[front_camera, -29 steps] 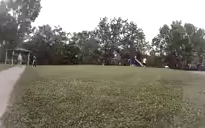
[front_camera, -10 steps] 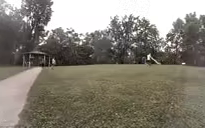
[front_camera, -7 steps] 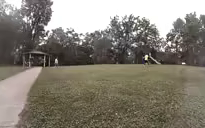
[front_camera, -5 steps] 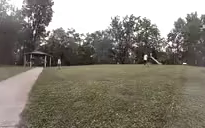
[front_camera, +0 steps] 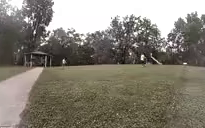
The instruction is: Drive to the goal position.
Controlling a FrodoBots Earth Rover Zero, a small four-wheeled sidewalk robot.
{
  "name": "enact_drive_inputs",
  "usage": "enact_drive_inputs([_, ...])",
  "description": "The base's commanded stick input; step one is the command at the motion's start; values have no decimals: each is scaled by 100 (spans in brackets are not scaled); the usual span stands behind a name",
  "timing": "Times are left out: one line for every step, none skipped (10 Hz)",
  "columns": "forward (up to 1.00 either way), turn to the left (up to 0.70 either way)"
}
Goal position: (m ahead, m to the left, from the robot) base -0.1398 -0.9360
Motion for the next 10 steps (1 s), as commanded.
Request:
enact_drive_inputs([0, 70])
enact_drive_inputs([0, 70])
enact_drive_inputs([0, 70])
enact_drive_inputs([0, 70])
enact_drive_inputs([0, 70])
enact_drive_inputs([0, 70])
enact_drive_inputs([0, 70])
enact_drive_inputs([0, 70])
enact_drive_inputs([0, 70])
enact_drive_inputs([0, 70])
